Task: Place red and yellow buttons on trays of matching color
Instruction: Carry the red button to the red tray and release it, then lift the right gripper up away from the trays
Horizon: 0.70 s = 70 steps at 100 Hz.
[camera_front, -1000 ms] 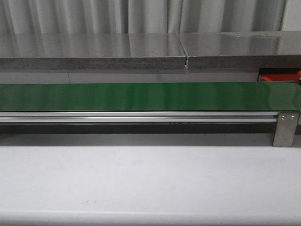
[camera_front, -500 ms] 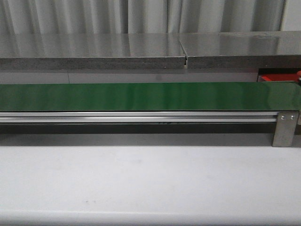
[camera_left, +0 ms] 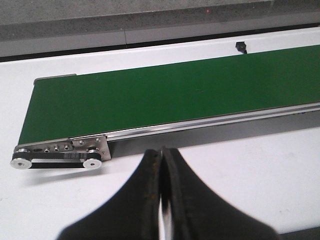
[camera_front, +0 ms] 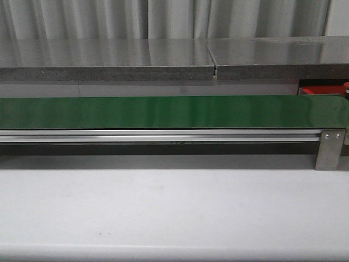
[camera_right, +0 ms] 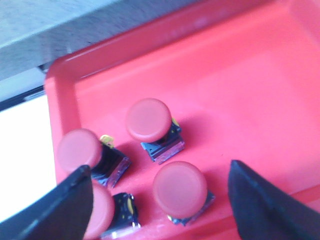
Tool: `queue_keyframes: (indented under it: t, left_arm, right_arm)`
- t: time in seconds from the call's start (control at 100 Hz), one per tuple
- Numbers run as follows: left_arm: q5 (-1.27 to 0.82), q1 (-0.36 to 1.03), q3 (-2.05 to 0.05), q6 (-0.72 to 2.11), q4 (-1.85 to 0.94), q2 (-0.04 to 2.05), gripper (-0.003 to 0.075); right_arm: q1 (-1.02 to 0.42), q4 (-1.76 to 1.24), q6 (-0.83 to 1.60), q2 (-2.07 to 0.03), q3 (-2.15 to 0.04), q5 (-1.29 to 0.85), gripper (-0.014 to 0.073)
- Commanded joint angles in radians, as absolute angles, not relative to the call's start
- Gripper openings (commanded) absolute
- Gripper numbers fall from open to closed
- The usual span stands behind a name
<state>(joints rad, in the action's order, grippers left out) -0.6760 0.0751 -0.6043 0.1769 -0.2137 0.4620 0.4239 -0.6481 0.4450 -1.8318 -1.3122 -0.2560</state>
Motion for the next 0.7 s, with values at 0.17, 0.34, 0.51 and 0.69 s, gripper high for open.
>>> queue_keyframes:
  t: [0.17, 0.34, 0.51, 0.69]
  left_arm:
    - [-0.61, 0.081, -0.63, 0.174, -0.23, 0.466, -0.002]
    - [-0.61, 0.081, -0.63, 0.174, -0.23, 0.466, -0.002]
    - [-0.61, 0.081, -0.63, 0.174, -0.23, 0.466, -0.002]
    - [-0.61, 0.081, -0.63, 0.174, -0.23, 0.466, -0.002]
  right_arm:
    - [0.369, -0.474, 0.461, -1.653, -1.336, -0.291, 0.0076]
    - [0.297, -0.459, 0.461, -1.573, -1.285, -0.26, -0.0118]
    - [0.213, -0.452, 0.461, -1.498, -1.206, -0.225, -0.0118]
    - [0.133, -0.451, 0.461, -1.411, -1.109, -0.196, -0.0118]
